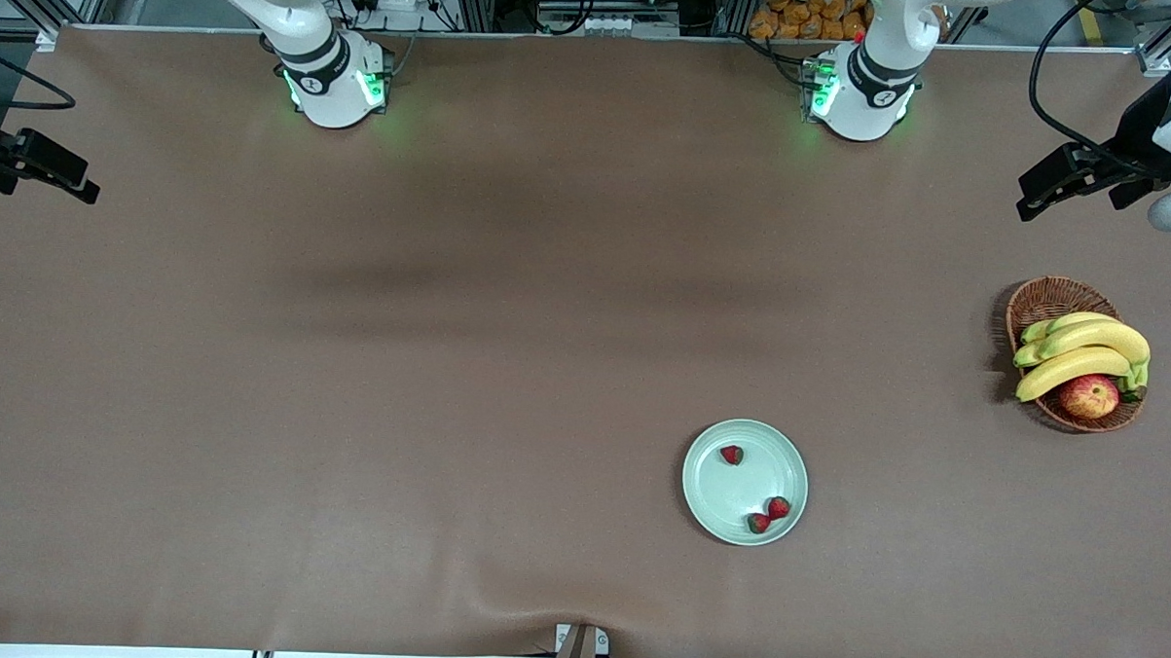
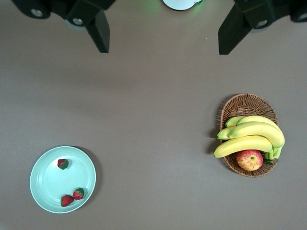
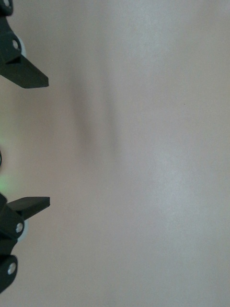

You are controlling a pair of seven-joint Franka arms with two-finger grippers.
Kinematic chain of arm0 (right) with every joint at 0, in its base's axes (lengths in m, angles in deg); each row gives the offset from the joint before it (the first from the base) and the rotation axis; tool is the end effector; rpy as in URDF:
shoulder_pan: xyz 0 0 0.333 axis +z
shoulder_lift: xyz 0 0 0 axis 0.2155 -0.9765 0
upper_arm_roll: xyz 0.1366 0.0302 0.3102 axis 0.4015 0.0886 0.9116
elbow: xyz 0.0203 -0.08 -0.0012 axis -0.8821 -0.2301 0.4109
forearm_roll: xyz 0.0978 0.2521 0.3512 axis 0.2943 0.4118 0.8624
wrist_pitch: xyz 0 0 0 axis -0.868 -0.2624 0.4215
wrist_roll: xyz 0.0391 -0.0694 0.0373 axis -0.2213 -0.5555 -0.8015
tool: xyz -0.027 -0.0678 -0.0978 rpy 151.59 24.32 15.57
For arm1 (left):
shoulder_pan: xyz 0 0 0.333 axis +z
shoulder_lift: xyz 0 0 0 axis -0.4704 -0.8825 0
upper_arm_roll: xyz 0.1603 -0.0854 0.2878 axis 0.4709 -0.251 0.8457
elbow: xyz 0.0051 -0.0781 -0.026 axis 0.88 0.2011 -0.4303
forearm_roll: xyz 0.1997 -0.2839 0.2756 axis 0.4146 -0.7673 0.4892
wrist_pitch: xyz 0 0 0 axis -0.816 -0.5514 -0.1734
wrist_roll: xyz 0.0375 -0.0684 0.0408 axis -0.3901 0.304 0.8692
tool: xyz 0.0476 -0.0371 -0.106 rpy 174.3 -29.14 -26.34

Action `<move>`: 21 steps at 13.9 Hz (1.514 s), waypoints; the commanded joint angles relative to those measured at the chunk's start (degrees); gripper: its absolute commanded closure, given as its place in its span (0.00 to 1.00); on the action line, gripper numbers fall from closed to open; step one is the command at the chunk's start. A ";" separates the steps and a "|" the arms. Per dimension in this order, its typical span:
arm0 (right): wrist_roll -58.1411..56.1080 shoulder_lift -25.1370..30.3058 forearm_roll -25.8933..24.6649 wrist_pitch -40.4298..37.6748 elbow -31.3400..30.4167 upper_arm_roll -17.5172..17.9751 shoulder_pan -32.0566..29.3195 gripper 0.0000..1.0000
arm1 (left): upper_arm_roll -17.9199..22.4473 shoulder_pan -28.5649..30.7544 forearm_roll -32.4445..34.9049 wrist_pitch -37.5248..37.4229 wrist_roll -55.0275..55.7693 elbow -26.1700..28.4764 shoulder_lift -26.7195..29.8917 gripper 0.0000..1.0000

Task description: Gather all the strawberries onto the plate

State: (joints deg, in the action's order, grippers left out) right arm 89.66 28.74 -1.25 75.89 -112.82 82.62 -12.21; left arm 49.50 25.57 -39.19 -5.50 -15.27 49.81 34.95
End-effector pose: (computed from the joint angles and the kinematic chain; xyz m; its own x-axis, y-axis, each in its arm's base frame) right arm 0.5688 -0.0516 0.6459 0.9933 -0.1046 -0.0490 -0.1058 -0.9942 -0.0214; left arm 0.5727 -0.0645 0.6821 0.9880 0.1540 -0.0085 0.1535 -0.9874 -0.0391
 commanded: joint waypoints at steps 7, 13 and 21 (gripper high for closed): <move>0.89 0.28 -0.42 -0.96 0.81 0.47 -0.33 0.00 | 1.44 1.00 -1.40 2.93 0.19 1.10 -0.59 0.00; 0.89 0.20 -0.42 -0.96 0.81 0.47 -0.33 0.00 | 2.58 0.91 -1.31 4.25 -6.20 1.10 -0.94 0.00; 0.89 0.20 -0.42 -0.96 0.81 0.47 -0.24 0.00 | 2.58 0.99 -1.49 4.16 -7.54 1.36 -1.03 0.00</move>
State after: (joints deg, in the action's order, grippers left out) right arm 89.66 28.74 -1.25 75.87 -112.70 82.72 -12.21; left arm 51.96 26.22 -39.23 -1.85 -21.74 50.70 33.66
